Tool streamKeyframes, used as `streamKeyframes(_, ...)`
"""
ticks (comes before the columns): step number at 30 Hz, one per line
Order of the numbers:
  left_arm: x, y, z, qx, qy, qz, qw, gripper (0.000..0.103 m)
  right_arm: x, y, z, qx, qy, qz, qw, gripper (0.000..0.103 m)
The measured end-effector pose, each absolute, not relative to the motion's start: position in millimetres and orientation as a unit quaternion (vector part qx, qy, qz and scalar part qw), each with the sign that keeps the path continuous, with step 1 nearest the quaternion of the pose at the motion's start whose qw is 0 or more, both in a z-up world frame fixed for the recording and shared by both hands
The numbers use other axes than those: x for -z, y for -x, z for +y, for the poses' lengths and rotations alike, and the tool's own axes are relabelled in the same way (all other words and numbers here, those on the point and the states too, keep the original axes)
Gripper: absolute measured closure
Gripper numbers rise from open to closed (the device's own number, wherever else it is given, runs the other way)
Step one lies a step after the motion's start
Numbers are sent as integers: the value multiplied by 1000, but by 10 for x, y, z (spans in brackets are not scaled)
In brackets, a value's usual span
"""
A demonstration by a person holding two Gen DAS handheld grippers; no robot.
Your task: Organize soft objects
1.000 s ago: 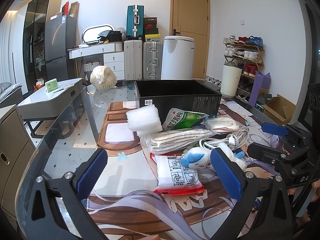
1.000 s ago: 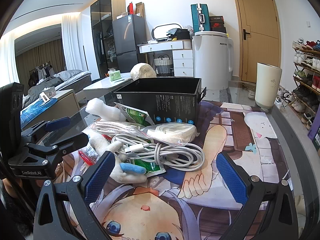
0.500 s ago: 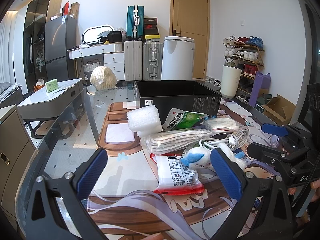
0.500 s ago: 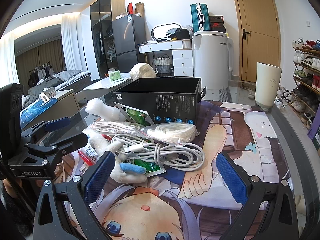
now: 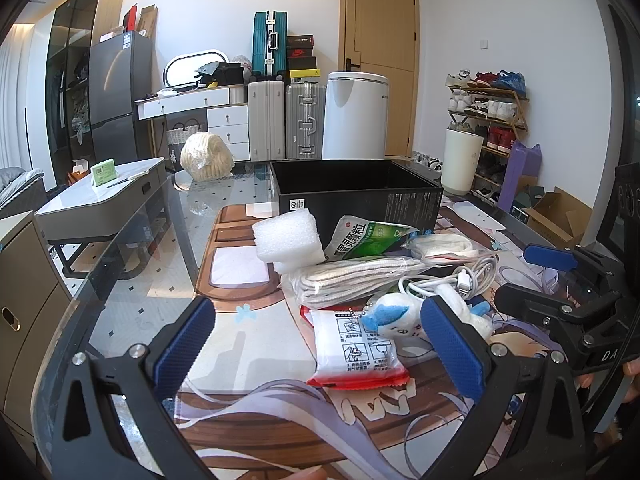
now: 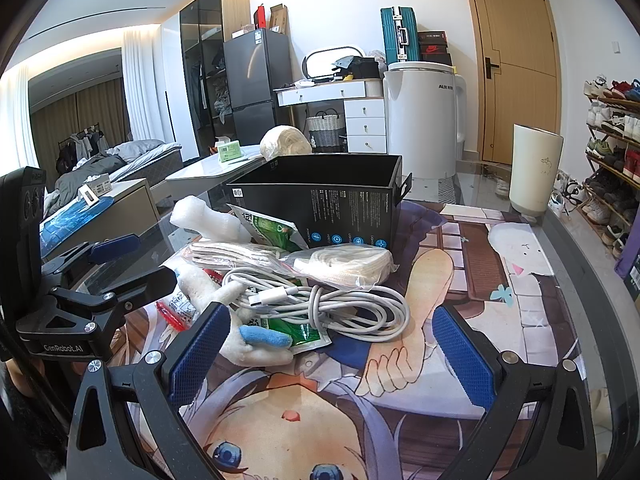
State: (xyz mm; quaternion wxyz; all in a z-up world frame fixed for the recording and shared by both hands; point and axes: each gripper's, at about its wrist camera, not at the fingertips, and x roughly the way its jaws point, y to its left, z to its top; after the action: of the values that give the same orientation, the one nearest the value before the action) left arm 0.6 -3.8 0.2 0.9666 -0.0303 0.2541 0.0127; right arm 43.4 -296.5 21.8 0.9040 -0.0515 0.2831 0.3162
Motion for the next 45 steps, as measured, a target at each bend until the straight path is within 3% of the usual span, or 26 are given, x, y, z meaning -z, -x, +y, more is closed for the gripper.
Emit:
streamKeyframes(26, 48, -33, -38, -12, 18, 272, 962, 0, -287, -422, -2927, -314, 77, 279, 904, 1)
streamKeyframes(45, 139, -90, 36, -13, 18, 343, 939, 0, -497, -739, -2977, -270, 79, 321, 905, 1)
